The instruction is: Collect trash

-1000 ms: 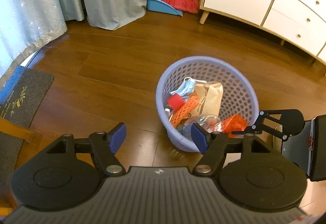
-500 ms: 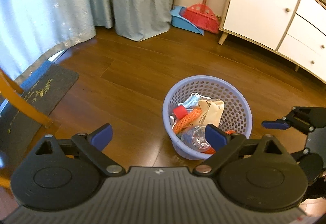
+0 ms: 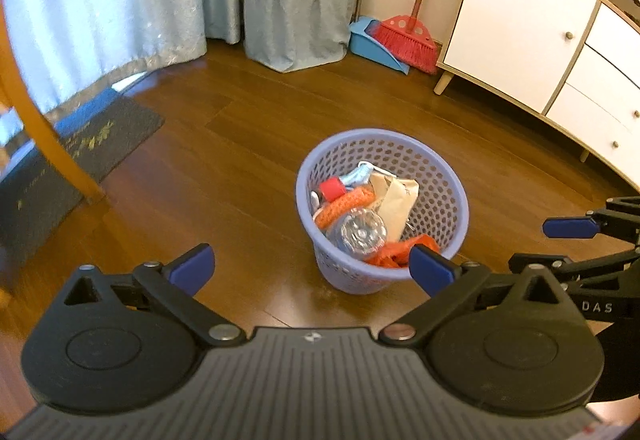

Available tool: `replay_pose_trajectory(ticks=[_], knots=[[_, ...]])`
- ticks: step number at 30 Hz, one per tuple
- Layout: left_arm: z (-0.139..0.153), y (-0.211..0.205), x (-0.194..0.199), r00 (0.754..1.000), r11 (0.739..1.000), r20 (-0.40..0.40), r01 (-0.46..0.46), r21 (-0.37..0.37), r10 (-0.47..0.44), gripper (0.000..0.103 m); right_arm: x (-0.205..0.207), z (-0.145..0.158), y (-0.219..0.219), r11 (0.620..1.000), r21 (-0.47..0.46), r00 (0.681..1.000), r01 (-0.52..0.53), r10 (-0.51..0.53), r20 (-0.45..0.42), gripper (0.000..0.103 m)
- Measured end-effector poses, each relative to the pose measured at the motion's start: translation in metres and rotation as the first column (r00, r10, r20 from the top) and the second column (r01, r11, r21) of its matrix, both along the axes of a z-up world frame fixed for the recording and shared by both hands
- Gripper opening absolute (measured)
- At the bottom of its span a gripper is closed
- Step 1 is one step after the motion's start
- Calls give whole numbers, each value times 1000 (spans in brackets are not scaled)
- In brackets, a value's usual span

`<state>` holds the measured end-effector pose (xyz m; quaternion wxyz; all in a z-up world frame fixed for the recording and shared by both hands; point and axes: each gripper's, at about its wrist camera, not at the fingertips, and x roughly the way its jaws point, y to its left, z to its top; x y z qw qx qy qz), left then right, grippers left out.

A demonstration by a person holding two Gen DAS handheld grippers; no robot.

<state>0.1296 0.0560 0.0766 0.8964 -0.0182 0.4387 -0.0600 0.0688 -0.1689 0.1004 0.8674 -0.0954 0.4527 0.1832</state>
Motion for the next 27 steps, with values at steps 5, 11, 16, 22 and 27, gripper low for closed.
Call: replay_pose_trajectory(ticks=[5,11,16,22,27], knots=[[1,-8,-21,1000,1000,7,-24,-3,24,102,-13,6,-3,1000,14,1000,19,-19,-14,51],[7,-13,-41,998,998,-9,-60,-3,60,102,-30,16,-4,999,30,999,37,-37,-14,51],[16,-16,-57,997,997,-1,-80,19,80,102,-41,21,-5,998,35,998,52,-51,-26,51],[17,-10,-87,987,989,-54,-149,-3,148,102,-54,30,-6,996,49,996,80,-77,-52,51],[21,-6,-103,986,987,-64,-157,-18,156,102,-63,31,-3,995,51,994,85,-80,-78,52]])
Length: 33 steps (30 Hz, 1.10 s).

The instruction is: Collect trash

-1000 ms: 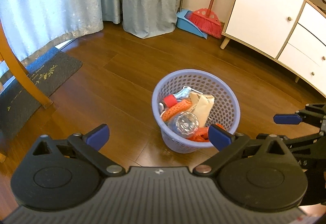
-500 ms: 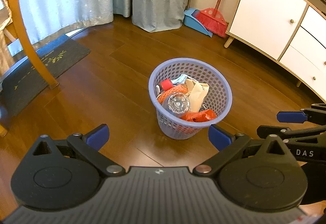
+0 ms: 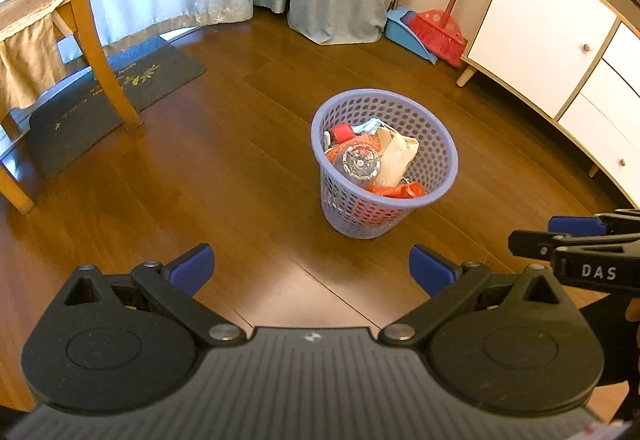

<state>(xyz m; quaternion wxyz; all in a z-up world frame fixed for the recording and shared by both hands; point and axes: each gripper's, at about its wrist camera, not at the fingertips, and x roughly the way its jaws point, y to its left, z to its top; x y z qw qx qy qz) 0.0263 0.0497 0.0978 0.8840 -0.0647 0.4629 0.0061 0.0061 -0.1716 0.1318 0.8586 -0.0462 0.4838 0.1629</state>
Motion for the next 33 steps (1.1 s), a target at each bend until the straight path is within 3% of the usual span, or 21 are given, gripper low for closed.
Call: replay_pose_trajectory(ticks=[15,33], knots=[[2,4,-21,997,997,-14,-69,21,69,102,-19,-2,11,999,-17,999,-30,29,-24,51],[-10,-2,-16,999,999,-29,-41,30,42,102,-15,-7,14,999,-25,999,-28,27,-35,51]])
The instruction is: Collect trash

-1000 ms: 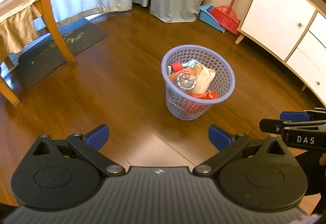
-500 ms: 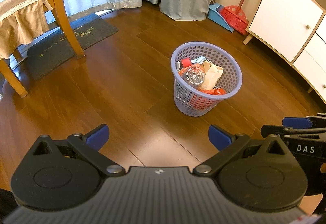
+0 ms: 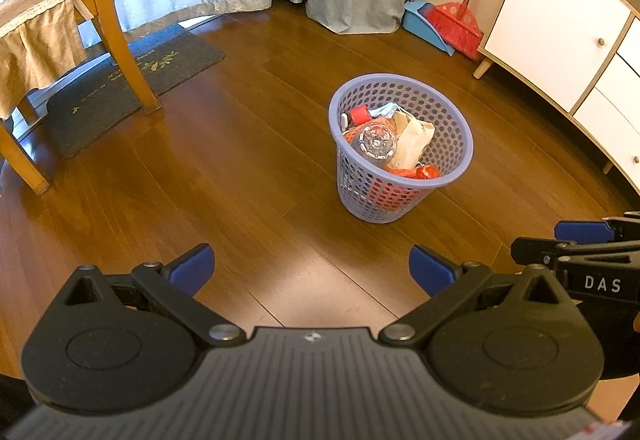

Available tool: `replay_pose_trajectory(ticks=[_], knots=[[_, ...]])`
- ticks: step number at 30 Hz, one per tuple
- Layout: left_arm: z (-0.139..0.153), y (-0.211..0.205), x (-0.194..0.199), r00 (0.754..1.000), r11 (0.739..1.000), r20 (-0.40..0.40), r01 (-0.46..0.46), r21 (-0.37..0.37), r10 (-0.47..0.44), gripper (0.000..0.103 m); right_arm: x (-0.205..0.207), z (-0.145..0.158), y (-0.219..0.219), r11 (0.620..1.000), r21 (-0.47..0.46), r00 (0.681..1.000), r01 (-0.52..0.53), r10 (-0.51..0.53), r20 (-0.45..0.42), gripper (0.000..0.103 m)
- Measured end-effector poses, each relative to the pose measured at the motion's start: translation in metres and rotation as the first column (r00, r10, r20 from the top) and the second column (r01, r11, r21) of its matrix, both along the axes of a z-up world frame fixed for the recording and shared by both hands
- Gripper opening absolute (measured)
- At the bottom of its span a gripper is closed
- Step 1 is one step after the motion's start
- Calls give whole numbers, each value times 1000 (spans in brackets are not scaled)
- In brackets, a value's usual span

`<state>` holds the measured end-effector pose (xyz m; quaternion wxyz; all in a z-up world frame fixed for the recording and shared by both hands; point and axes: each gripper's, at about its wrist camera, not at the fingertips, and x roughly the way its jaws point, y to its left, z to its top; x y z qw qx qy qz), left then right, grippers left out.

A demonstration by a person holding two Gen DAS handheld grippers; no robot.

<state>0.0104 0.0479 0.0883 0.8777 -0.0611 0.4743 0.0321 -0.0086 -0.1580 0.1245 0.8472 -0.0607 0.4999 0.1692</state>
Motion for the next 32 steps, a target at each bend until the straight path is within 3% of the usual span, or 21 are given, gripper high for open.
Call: replay_pose_trajectory(ticks=[32], knots=[[-10,-2,0,1000,1000,-1,11,9,-11,102,1,-2,3,1000,9,1000,-3,3,-3,51]])
